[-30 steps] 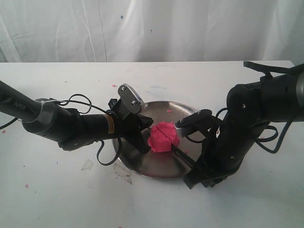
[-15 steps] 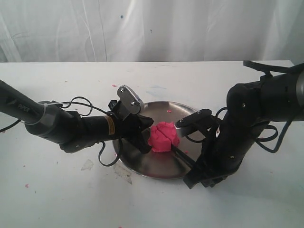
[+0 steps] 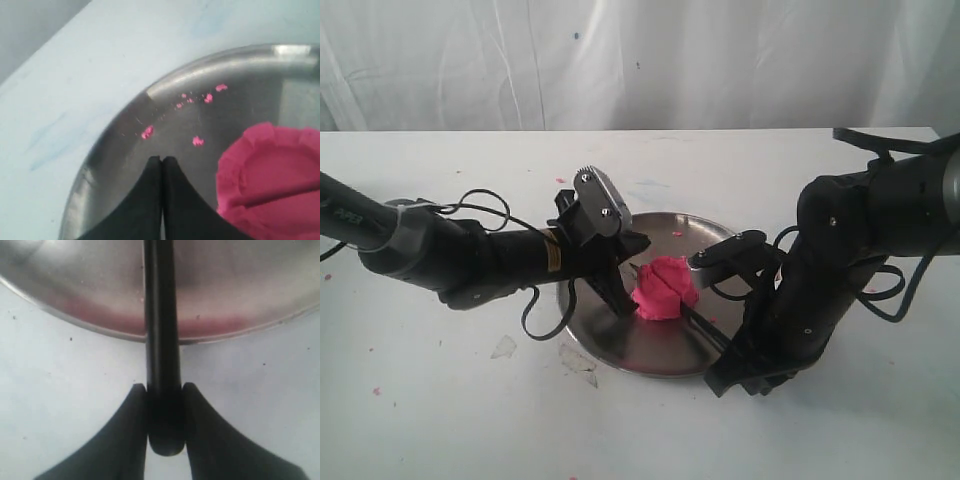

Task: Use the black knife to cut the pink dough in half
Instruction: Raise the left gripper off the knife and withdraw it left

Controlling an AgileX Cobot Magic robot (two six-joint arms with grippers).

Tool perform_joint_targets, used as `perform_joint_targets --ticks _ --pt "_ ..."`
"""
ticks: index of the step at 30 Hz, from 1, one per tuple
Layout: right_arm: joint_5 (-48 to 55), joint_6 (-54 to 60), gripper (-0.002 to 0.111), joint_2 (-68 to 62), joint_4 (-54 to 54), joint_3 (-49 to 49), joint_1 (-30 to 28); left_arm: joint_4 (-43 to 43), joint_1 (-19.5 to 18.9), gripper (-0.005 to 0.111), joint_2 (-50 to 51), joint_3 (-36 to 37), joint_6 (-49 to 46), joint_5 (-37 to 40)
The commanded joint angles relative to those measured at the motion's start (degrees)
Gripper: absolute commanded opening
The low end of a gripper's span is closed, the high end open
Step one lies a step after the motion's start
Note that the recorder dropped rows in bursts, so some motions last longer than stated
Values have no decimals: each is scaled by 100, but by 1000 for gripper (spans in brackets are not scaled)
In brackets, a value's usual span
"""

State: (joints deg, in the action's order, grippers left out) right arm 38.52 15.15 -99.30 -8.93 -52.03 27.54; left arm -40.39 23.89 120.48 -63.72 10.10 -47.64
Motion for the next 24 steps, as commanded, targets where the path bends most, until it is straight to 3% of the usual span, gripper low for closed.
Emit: perform_joint_targets --ticks 1,4,9,11,16,24 --pt "-41 -11 0 -23 -17 8 -5 -56 15 0 -839 31 -230 334" --pt "-41 -11 0 -23 -17 8 -5 -56 15 0 -1579 31 -282 1393" --pt "-31 -11 0 -23 -18 8 -5 29 15 0 -3682 327 84 4365" --pt "-31 -11 0 -23 -18 8 -5 53 15 0 -4250 422 277 4987" --pt "62 -11 0 -23 -18 8 -5 483 15 0 -5611 939 1142 5366" --pt "400 -11 0 -23 -18 8 -5 538 15 0 -7623 2517 1687 4764"
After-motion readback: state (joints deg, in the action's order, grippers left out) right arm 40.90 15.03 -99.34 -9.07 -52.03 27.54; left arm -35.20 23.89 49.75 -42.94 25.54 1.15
